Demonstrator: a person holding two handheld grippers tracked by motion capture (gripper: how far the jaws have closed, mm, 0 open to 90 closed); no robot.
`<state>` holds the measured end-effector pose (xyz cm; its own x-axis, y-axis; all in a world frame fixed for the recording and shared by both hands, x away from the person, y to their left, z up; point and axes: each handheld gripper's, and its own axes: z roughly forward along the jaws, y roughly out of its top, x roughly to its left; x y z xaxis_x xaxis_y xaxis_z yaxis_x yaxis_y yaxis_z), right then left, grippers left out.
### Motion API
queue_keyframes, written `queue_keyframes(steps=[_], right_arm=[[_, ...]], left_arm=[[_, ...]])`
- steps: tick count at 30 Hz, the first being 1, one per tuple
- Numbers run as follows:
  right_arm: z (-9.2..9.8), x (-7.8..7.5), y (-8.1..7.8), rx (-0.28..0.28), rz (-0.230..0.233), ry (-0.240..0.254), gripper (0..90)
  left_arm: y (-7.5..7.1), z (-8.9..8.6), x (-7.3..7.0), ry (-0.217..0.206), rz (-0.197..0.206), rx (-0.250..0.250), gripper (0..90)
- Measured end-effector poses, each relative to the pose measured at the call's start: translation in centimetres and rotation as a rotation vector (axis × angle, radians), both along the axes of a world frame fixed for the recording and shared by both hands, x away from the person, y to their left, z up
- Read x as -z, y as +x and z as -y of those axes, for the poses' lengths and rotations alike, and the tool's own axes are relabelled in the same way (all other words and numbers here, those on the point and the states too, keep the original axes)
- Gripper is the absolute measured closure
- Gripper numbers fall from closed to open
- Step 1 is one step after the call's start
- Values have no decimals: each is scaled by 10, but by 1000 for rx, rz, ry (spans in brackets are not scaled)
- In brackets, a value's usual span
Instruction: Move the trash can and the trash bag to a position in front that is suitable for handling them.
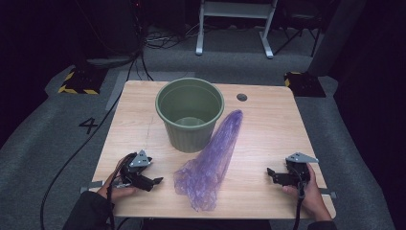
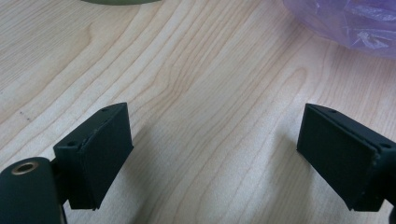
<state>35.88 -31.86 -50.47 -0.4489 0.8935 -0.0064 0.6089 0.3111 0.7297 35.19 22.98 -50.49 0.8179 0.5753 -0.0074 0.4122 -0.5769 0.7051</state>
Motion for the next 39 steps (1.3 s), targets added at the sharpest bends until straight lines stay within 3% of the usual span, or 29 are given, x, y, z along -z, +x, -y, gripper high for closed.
queue_keyframes(steps=[9,12,15,24,27,30,31,33,35,37,39], right_arm=[[1,0,2,-43,-1,0,93],[-1,-1,2,-78,14,7,162],[-4,-2,2,-96,32,-6,163],[-19,-17,4,-156,83,33,194],[-27,-24,7,-184,113,54,212],[-42,-32,10,-233,144,47,285],[-55,-36,13,-276,168,33,321],[-62,-39,14,-291,183,37,327],[-81,-45,19,-350,213,58,412],[-87,-46,20,-370,216,61,438],[-98,-46,23,-421,205,85,521]], left_arm=[[-5,-4,0,0,0,-23,98],[-7,-5,0,0,0,-35,98],[-10,-7,0,2,2,-51,98],[-11,-7,0,0,2,-58,98],[-11,-7,0,0,2,-59,98],[-11,-7,0,0,2,-59,98],[-11,-7,0,0,2,-59,98],[-11,-7,0,0,2,-59,98],[-11,-7,0,0,2,-59,98],[-11,-7,0,0,2,-59,99],[-12,-8,0,3,3,-57,99]])
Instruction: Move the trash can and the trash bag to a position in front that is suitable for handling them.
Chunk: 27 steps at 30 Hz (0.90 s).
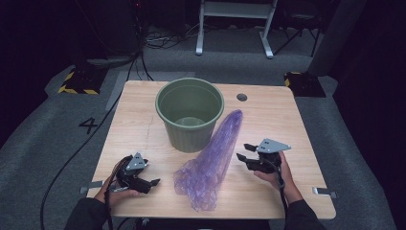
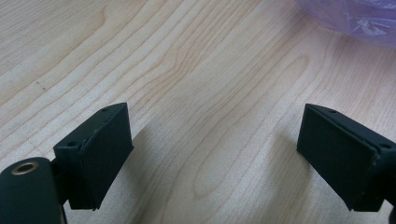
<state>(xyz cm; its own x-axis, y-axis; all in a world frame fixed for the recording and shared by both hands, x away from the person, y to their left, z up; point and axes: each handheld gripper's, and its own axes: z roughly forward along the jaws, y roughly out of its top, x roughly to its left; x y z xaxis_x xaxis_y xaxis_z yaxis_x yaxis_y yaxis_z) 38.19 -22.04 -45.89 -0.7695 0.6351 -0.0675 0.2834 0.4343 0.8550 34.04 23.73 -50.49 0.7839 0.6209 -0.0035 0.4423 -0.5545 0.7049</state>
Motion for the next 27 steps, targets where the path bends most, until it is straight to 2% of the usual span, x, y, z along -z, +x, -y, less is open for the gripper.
queue_keyframes(steps=[1,2,4,6,7,8,9,12,17,27], right_arm=[[-12,3,1,-36,-11,-22,601],[-12,3,1,-36,-11,-22,601],[-29,7,-3,-75,2,-48,631],[-39,8,-8,-113,1,-40,629],[-39,8,-8,-113,1,-40,628],[-48,11,-12,-152,-3,-41,651],[-53,13,-14,-164,-6,-55,667],[-59,18,-14,-165,-16,-105,708],[-57,28,-8,-147,-70,-113,755],[-55,39,-4,-134,-82,-150,748]], left_arm=[[0,0,0,-1,0,0,101],[0,0,0,-2,-1,-1,101],[0,0,0,-2,-1,0,102],[0,0,0,-2,-2,-1,102],[0,0,0,-2,-1,0,102],[0,0,0,-2,-2,-1,102],[0,0,0,-2,-1,0,102],[0,0,0,-2,-2,-1,102],[0,0,0,-2,-1,0,102],[0,1,0,-2,-3,-5,96]])
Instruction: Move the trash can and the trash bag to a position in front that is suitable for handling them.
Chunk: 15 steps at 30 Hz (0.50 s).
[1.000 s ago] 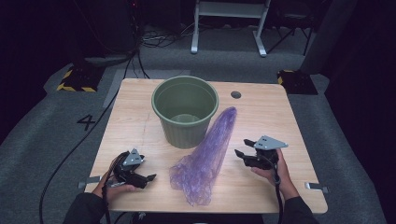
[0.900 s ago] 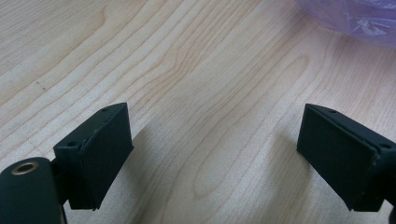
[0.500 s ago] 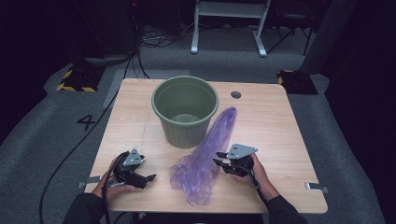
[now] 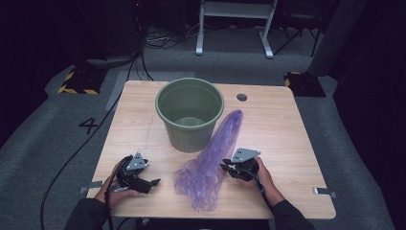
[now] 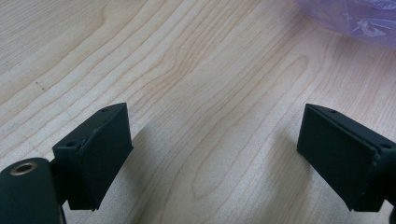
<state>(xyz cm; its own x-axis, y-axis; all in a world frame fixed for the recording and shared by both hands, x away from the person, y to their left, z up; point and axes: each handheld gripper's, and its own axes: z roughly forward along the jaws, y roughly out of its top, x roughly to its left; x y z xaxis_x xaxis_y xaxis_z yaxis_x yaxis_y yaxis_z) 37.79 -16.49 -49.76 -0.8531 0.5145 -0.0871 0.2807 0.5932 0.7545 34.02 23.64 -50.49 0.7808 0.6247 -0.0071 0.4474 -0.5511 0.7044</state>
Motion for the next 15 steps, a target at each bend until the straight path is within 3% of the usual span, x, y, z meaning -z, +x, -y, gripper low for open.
queue_keyframes(steps=[11,13,14,15], right_arm=[[1,3,4,8,-9,15,732],[3,2,4,21,1,5,639],[3,2,4,21,1,5,639],[3,-3,4,39,0,33,545]], left_arm=[[0,2,0,-3,1,-4,94],[0,2,0,-3,0,-5,94],[0,2,0,-2,0,-4,94],[0,2,0,-3,0,-5,95]])
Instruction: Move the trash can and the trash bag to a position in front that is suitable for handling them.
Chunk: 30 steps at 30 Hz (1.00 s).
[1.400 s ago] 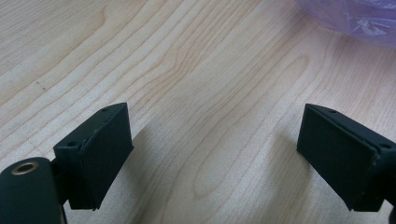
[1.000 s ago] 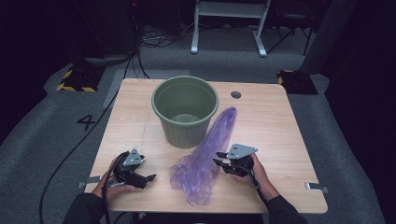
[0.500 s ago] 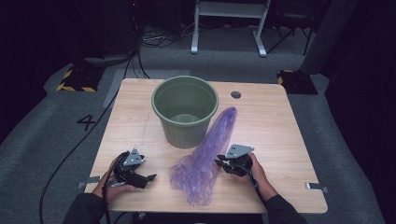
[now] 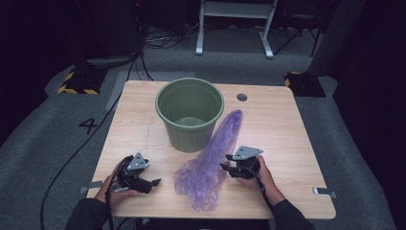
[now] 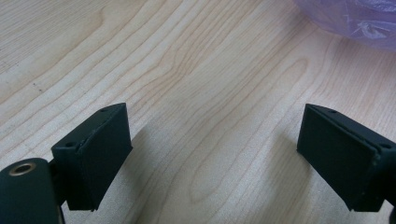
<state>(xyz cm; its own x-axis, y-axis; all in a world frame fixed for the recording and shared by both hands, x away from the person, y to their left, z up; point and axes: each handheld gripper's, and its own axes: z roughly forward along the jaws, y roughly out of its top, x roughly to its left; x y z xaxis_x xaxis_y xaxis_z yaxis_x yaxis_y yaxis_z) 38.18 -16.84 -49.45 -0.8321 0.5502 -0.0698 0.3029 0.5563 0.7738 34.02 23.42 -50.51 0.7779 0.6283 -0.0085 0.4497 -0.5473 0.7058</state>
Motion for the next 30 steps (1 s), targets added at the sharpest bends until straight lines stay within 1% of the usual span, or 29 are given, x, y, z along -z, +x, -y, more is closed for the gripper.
queue_keyframes(steps=[1,2,3,5,7,8,9,11,13,15,17,18,19,20,21,22,23,25,26,28,29,30], right_arm=[[0,-4,0,-1,4,17,505],[0,-4,0,-1,4,17,505],[0,-11,-1,14,34,29,434],[1,-12,0,20,38,32,426],[1,-13,6,35,45,29,382],[1,-13,6,35,45,29,382],[1,-13,10,18,46,47,375],[1,-16,14,20,49,63,372],[0,-18,16,21,51,98,371],[-1,-18,18,24,59,101,369],[-9,-14,20,23,50,73,357],[-9,-14,20,23,50,73,357],[-12,-12,21,28,44,59,357],[-18,-7,24,27,27,47,348],[-19,-5,25,24,17,49,348],[-19,-5,25,24,17,49,348],[-22,-2,26,20,-2,47,345],[-27,3,28,14,-27,17,323],[-30,7,31,23,-56,7,298],[-30,9,33,43,-78,22,279],[-30,9,34,53,-77,31,280],[-30,9,35,61,-80,30,279]], left_arm=[[0,0,0,0,0,0,94],[0,0,0,1,-2,-1,94],[0,0,0,1,-3,0,94],[0,0,0,1,-2,1,94],[0,1,0,1,-3,2,93],[0,1,0,1,-3,2,93],[0,1,0,1,-3,2,93],[0,1,0,1,-3,1,93],[0,1,0,1,-3,1,93],[0,1,0,1,-3,2,93],[0,1,0,1,-2,1,93],[0,1,0,2,-2,1,93],[0,1,0,2,-2,2,93],[0,1,0,2,-1,2,94],[0,1,0,3,0,2,94],[0,1,0,3,0,2,95],[0,1,0,3,-1,1,95],[0,1,0,3,0,1,95],[0,1,0,3,0,2,96],[0,1,0,2,0,1,96],[0,1,0,2,1,1,96],[0,1,0,2,1,1,96]])
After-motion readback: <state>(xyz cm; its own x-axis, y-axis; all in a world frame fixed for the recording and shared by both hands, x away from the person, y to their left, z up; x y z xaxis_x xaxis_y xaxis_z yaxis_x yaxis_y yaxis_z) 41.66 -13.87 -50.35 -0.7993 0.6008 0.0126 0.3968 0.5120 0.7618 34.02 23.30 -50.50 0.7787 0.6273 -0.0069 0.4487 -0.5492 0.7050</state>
